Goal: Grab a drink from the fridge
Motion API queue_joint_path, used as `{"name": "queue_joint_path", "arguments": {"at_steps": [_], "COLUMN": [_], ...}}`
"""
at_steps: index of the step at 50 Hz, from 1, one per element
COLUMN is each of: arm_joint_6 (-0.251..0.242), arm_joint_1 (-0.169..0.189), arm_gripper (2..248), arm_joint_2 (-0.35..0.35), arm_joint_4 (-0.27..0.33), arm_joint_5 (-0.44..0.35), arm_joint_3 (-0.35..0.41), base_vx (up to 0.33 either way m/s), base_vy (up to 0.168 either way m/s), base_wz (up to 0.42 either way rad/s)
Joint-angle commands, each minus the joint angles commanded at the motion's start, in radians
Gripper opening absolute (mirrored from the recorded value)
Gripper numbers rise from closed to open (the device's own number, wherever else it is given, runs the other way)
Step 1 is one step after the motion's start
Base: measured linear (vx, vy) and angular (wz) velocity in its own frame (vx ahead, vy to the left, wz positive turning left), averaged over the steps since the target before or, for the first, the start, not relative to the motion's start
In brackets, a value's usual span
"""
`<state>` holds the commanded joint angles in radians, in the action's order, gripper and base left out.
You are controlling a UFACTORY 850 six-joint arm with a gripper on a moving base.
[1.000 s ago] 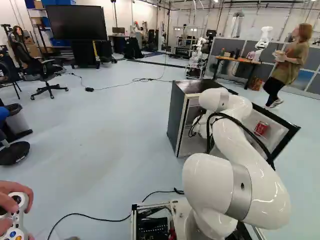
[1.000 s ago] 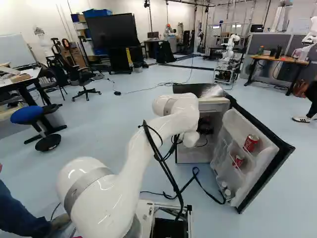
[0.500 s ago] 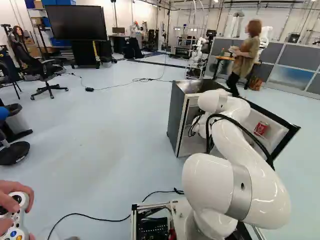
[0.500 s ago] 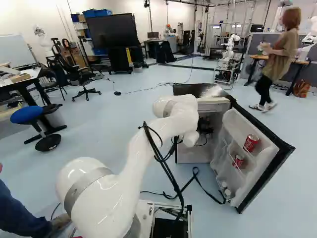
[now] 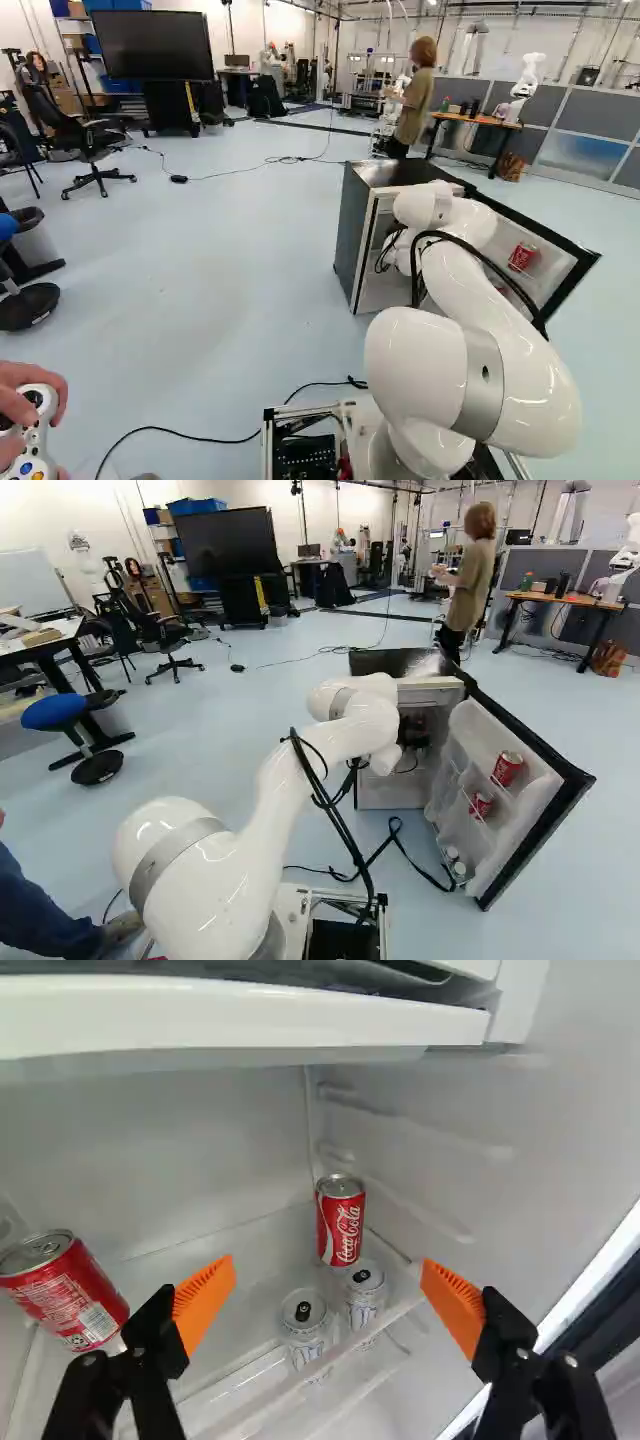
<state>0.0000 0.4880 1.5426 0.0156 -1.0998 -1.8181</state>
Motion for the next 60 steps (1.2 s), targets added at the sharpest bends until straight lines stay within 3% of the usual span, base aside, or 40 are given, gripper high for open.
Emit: {"name": "queue_joint_path", "arguments": {"at_steps": [60], "arm_joint_6": [0.0], "arm_joint_1": [-0.006], "arm_gripper": [247], "arm_joint_2": [0.032], "arm_joint_4": [0.0], "arm_joint_5": [0.012], "arm_joint_3": [-0.054], "base_vx": [0.0], "base_vy": [0.0], "base_wz": [0.0]}}
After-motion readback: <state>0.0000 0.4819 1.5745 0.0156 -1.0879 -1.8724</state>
